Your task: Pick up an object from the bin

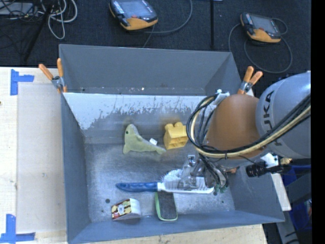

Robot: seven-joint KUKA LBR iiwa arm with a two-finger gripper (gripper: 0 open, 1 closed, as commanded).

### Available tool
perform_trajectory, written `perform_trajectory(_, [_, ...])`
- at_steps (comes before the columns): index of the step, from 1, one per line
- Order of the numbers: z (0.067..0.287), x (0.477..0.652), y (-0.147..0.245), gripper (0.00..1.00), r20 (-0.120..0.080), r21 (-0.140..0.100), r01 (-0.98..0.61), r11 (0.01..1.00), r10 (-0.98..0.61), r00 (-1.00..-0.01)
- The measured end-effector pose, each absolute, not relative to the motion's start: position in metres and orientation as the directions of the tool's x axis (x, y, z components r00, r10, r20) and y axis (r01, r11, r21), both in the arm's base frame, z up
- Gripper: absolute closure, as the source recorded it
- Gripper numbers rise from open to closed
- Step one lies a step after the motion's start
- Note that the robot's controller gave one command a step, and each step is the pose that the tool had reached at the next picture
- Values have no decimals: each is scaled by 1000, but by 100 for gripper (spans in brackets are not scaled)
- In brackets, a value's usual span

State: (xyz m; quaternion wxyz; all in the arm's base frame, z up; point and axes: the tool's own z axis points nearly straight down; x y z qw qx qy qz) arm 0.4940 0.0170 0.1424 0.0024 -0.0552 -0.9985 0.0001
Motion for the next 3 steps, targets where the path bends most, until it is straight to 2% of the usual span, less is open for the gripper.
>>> perform_trajectory(2, [135,493,25,100,4,0,93,996,93,-996])
perform_trajectory(3, [96,547,76,100,10,-8,103,995,103,-995])
